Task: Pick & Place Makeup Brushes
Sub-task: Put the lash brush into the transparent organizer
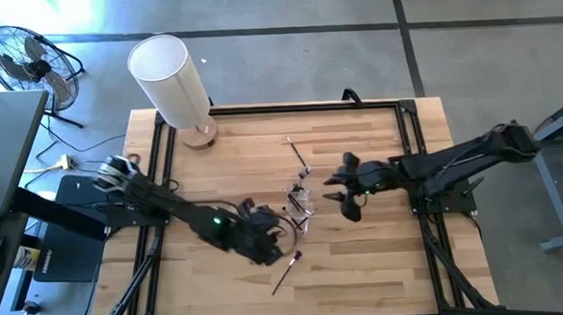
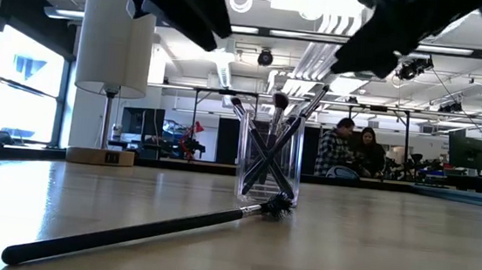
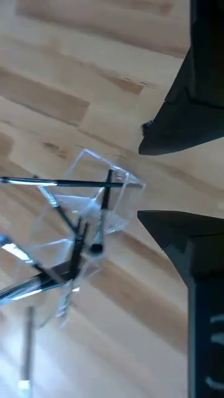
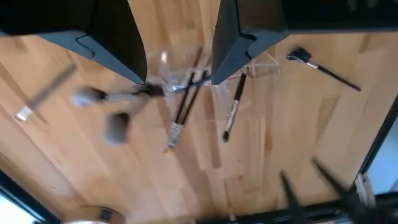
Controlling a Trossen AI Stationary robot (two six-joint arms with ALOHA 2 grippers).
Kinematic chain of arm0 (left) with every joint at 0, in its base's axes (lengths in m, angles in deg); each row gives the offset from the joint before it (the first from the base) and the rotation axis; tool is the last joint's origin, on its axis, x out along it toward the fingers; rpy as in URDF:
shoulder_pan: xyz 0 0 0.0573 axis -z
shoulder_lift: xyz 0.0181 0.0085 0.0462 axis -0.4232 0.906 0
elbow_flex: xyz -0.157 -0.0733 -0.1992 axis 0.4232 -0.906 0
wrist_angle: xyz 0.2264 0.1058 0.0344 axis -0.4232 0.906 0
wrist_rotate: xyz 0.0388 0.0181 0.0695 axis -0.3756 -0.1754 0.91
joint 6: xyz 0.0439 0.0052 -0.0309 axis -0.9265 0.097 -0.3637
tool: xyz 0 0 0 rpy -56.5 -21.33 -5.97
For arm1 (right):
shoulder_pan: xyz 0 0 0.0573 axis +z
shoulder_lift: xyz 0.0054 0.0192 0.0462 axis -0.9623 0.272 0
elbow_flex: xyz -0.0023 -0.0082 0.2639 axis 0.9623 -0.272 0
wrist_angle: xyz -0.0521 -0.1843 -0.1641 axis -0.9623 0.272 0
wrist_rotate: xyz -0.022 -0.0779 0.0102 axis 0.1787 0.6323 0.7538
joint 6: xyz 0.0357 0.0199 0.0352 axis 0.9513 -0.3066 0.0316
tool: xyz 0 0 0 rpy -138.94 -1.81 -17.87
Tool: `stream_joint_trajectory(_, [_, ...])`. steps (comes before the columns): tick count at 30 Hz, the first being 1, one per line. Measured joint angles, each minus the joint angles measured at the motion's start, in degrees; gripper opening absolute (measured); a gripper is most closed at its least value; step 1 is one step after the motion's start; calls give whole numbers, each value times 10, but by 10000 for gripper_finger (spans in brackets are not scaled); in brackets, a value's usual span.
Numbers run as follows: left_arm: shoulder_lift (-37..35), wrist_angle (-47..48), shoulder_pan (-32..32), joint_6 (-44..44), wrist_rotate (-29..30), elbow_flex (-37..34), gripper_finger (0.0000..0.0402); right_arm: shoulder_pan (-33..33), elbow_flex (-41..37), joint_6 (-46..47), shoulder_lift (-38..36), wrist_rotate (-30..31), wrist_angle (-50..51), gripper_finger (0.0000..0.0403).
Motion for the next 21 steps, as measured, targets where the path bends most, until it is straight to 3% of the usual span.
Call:
stream_joint_trajectory(6, [128,112,-1,129,-24,151,152,0,0,36,-94,18,133,155])
stream_joint_trajectory(12, [221,124,-1,175,-67,258,152,0,0,38,-154,18,213,138])
stream_joint_trajectory(21, [305,154,-2,265,-117,323,133,0,0,46,-193,18,249,133])
